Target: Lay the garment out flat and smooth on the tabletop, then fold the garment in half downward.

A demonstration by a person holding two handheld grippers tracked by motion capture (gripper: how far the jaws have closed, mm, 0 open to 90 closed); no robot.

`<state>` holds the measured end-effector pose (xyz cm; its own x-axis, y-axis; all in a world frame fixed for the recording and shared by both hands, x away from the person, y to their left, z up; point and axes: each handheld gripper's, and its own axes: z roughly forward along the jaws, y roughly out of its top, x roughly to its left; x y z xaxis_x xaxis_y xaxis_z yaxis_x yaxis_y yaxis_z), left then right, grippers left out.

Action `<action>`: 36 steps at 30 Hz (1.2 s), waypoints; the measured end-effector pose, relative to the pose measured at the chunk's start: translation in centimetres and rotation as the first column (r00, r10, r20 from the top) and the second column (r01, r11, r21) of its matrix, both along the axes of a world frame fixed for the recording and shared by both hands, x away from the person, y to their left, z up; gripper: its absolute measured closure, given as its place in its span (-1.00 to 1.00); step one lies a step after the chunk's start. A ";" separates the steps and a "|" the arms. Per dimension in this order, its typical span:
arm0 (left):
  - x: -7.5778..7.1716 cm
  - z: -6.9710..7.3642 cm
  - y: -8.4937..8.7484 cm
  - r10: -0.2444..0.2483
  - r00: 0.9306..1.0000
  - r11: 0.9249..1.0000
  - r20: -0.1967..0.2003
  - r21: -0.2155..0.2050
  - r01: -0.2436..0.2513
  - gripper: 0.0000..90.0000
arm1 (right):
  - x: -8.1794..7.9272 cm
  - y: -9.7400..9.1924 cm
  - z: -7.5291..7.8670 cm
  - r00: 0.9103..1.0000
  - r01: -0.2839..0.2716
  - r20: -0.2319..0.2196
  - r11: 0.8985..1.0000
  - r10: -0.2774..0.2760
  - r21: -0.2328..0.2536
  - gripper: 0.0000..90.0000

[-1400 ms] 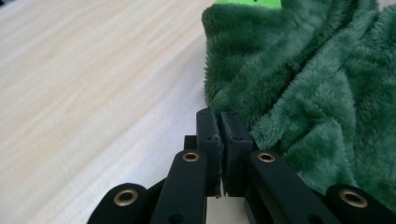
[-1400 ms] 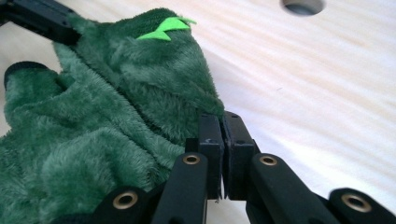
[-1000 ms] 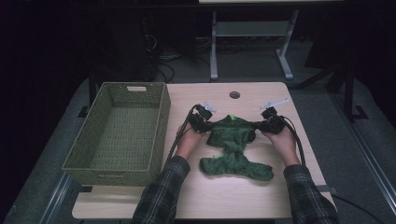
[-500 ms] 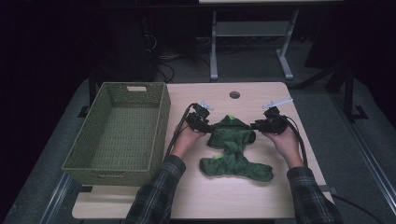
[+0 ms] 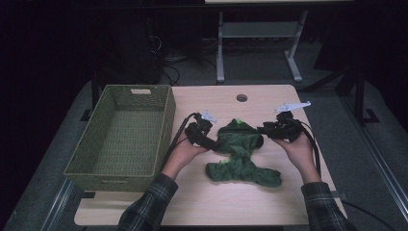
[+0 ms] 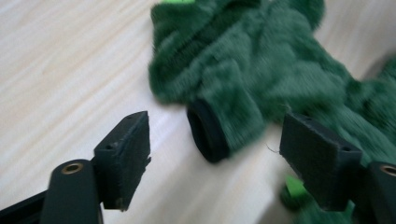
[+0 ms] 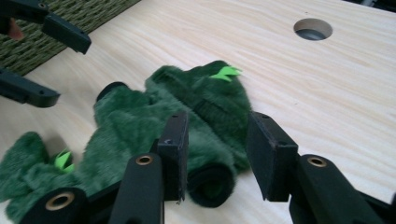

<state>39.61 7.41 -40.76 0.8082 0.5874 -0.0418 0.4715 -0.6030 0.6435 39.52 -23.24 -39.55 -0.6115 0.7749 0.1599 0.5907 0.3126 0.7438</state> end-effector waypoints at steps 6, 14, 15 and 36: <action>-2.9 -0.2 1.0 -0.003 1.000 1.000 0.020 -0.015 0.003 -0.69 | -1.6 0.7 -0.3 1.000 -0.026 0.000 1.000 0.026 0.011 0.31; -6.8 -0.9 2.7 -0.005 0.999 0.999 0.041 -0.045 0.007 -0.71 | -4.0 2.3 -0.6 0.996 -0.084 0.005 0.996 0.084 0.006 0.32; -7.2 -1.1 2.9 -0.003 0.999 0.999 0.047 -0.043 0.005 -0.71 | -4.3 2.6 -0.6 0.996 -0.091 0.008 0.996 0.090 0.006 0.32; -14.2 -4.8 4.8 -0.002 0.997 1.000 0.082 0.000 0.002 -0.71 | -8.7 7.7 -1.8 0.967 -0.255 0.001 0.967 0.255 -0.011 0.41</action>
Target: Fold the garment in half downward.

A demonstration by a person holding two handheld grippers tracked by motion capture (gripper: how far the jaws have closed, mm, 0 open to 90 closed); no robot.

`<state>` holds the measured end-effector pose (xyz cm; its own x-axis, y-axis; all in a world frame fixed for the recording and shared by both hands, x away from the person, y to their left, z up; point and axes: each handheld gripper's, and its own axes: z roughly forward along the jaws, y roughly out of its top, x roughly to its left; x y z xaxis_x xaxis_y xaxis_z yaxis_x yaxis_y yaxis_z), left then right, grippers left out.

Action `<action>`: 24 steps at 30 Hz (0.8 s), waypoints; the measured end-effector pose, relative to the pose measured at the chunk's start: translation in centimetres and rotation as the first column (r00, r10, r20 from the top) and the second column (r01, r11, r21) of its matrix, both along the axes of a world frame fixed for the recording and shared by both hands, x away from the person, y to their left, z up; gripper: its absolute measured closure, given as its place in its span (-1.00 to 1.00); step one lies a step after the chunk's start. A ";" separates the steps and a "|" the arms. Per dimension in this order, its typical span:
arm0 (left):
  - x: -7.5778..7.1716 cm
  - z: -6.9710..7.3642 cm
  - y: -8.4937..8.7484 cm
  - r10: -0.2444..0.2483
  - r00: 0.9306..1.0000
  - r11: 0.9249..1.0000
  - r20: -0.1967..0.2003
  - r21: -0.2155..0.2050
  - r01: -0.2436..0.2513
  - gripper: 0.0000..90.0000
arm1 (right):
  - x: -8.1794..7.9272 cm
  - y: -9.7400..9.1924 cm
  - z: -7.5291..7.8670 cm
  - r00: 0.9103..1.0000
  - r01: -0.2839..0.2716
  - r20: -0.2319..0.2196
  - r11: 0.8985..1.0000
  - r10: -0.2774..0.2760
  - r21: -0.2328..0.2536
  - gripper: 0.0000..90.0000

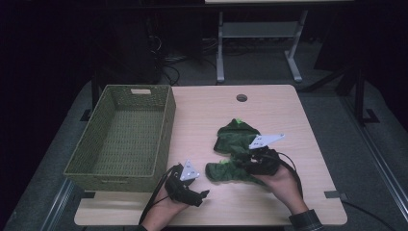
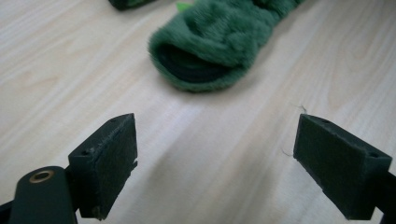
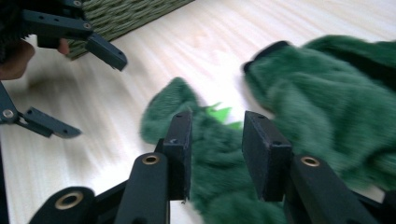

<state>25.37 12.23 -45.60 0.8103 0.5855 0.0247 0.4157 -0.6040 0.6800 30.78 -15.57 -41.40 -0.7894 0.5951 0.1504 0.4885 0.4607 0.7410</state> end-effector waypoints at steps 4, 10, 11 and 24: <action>-0.7 -0.9 0.1 -0.003 1.000 1.000 -0.012 0.025 0.003 -0.71 | -0.5 1.5 -0.3 0.999 -0.040 0.006 0.999 0.040 -0.006 0.46; -0.8 -1.5 0.5 0.000 1.000 1.000 -0.024 -0.001 0.000 -0.72 | -1.3 3.8 -1.0 0.996 -0.085 0.007 0.996 0.085 -0.019 0.55; -0.8 -1.6 0.6 -0.006 1.000 1.000 -0.018 -0.007 0.006 -0.71 | -1.3 4.2 -1.3 0.995 -0.093 0.016 0.995 0.094 -0.023 0.56; -0.8 -2.1 1.2 -0.039 0.999 0.998 0.012 -0.054 0.040 -0.71 | -1.2 8.7 -3.2 0.992 -0.123 0.016 0.988 0.125 -0.090 0.57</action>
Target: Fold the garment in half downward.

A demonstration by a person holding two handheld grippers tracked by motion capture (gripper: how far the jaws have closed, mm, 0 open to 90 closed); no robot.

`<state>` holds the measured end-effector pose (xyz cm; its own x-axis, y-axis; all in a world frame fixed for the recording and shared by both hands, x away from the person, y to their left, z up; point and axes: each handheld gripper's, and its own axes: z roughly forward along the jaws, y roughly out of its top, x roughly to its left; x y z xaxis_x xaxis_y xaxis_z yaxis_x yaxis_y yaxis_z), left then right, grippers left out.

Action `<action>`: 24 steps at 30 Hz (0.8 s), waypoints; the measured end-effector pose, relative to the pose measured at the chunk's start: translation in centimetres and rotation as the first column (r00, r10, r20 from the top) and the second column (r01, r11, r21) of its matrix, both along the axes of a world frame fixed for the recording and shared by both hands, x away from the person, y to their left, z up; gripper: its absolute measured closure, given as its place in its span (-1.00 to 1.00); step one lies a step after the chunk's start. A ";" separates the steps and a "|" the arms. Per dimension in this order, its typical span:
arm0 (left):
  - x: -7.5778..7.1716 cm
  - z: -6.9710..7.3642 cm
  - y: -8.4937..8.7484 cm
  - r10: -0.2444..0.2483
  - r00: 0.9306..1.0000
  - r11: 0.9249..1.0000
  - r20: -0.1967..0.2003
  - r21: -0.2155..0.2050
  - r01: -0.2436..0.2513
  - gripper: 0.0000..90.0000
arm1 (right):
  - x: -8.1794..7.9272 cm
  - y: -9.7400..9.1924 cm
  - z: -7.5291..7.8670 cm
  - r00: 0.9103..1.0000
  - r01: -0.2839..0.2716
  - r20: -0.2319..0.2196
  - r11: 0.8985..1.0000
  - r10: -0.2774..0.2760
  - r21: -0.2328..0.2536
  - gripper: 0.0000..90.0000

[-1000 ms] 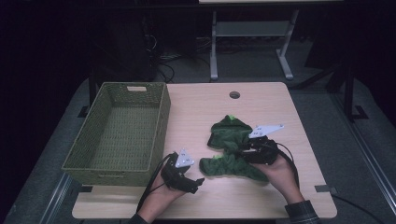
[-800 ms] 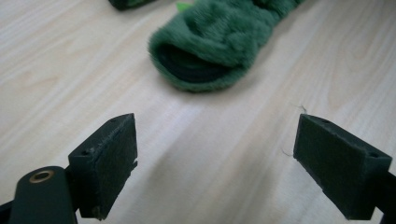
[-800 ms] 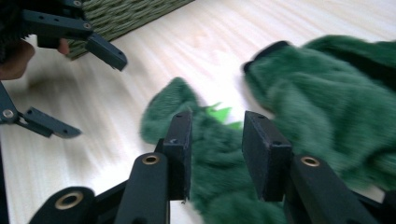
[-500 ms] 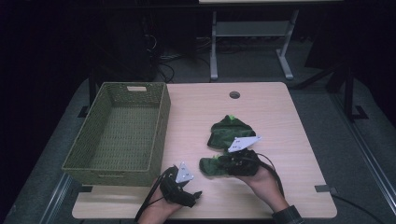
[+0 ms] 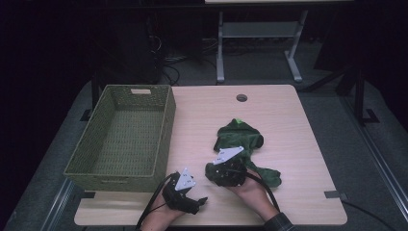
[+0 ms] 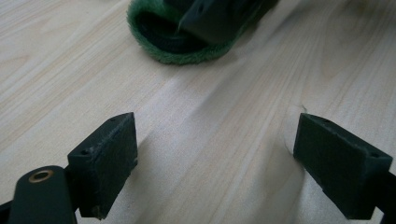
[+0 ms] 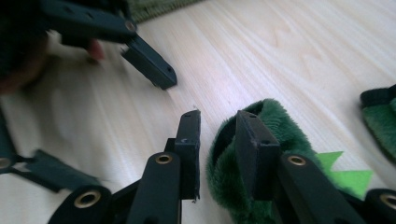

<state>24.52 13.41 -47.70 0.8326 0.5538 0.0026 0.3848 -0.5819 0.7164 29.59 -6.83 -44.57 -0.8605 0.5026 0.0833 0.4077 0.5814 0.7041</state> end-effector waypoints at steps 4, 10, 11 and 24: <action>0.1 0.0 0.0 -0.008 1.000 1.000 0.001 0.002 0.008 -0.71 | 0.2 0.5 -1.3 1.000 0.001 0.000 0.998 -0.001 -0.062 0.59; 0.1 0.0 0.0 -0.008 1.000 1.000 0.001 -0.001 0.008 -0.72 | -0.3 1.0 -2.0 1.000 0.018 0.022 0.998 -0.017 -0.061 0.85; 0.1 0.0 0.0 -0.007 1.000 1.000 0.001 -0.001 0.007 -0.72 | -0.3 1.0 -2.1 0.999 0.019 0.037 0.998 -0.017 -0.060 0.89; 0.2 0.0 0.0 -0.007 1.000 1.000 0.000 -0.001 0.007 -0.72 | -0.9 0.0 -0.6 1.000 -0.031 0.000 1.000 0.031 0.006 0.96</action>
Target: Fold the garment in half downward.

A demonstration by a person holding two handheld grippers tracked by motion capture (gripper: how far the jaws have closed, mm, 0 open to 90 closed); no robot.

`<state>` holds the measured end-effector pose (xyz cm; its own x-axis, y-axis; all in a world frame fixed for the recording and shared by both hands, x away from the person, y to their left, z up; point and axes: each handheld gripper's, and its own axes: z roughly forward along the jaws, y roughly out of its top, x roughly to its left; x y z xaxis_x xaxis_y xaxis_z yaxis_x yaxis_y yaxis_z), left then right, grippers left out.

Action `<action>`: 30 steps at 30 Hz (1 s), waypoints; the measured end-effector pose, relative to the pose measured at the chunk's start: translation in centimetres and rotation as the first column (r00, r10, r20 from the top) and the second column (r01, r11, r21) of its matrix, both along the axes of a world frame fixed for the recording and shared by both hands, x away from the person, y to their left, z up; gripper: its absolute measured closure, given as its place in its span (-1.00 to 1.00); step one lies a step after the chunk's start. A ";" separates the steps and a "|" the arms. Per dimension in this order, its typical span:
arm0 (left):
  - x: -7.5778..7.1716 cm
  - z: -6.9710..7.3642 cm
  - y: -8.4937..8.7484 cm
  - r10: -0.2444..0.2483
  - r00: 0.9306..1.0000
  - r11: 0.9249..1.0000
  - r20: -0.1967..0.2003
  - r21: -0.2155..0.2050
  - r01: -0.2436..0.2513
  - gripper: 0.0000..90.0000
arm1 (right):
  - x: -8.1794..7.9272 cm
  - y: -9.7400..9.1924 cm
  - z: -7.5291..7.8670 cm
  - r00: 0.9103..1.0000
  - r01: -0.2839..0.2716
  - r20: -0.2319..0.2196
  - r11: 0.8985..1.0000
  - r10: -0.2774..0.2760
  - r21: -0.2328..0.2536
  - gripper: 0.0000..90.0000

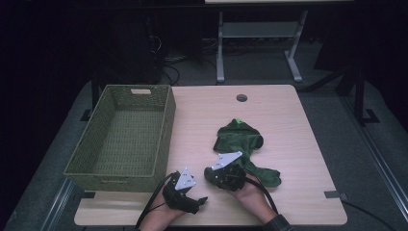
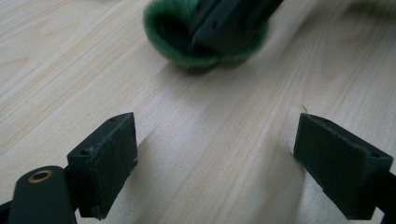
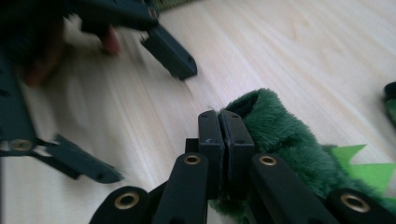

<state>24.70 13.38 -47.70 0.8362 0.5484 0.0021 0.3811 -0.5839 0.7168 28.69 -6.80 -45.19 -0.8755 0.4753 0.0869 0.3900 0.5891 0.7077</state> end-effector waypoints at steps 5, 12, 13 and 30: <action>0.0 0.0 0.0 0.004 1.000 1.000 -0.001 -0.005 -0.004 -0.72 | 0.2 -1.5 1.5 1.000 0.010 -0.006 0.998 -0.010 0.062 0.96; 0.0 0.0 0.0 0.003 1.000 1.000 0.000 -0.001 -0.003 -0.72 | 0.6 -4.4 3.0 0.999 0.046 -0.016 0.988 -0.044 0.144 0.95; 0.1 0.0 0.0 0.003 1.000 1.000 0.000 0.000 -0.003 -0.72 | 0.7 -4.9 3.2 0.999 0.050 -0.015 0.988 -0.049 0.148 0.95; 0.1 0.0 -0.1 0.006 1.000 1.000 -0.001 -0.006 -0.006 -0.72 | 0.9 -10.7 2.7 0.984 0.175 -0.036 0.975 -0.172 0.139 0.88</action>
